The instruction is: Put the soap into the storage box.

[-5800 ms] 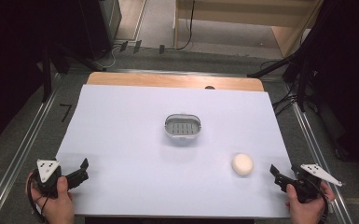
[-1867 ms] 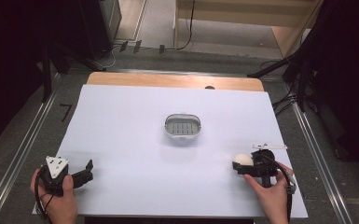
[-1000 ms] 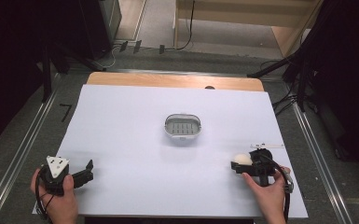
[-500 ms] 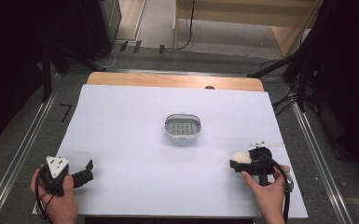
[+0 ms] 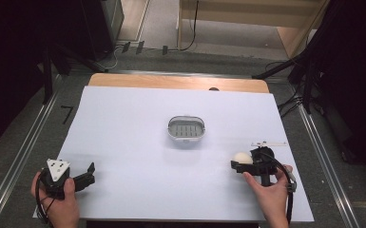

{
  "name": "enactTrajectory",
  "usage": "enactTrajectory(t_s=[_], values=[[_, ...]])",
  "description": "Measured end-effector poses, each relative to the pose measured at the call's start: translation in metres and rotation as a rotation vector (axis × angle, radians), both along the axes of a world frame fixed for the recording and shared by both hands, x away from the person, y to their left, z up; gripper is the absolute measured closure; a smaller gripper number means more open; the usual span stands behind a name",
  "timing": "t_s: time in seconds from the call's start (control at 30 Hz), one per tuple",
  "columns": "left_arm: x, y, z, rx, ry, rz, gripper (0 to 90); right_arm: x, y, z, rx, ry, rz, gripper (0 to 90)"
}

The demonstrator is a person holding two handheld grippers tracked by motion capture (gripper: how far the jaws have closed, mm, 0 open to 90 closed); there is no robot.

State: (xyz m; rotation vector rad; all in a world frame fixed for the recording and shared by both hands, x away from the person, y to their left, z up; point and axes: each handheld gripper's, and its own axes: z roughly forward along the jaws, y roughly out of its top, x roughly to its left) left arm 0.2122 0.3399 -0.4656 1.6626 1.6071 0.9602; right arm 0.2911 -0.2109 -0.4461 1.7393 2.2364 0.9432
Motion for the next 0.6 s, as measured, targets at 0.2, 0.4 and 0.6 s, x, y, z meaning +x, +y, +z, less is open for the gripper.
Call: enactTrajectory(t_s=[0.2,0.4,0.6], values=[[0.0,0.0,0.0,-0.001,-0.001,-0.001,0.0,0.004,0.007,0.004,0.002,0.001,0.015,24.2],[0.0,0.001,0.0,-0.005,-0.002,-0.002,0.0,0.007,0.013,0.006,0.001,0.001,0.029,24.2],[0.0,0.001,0.0,-0.008,-0.001,-0.003,0.0,0.011,0.021,0.009,0.002,0.001,0.038,24.2]])
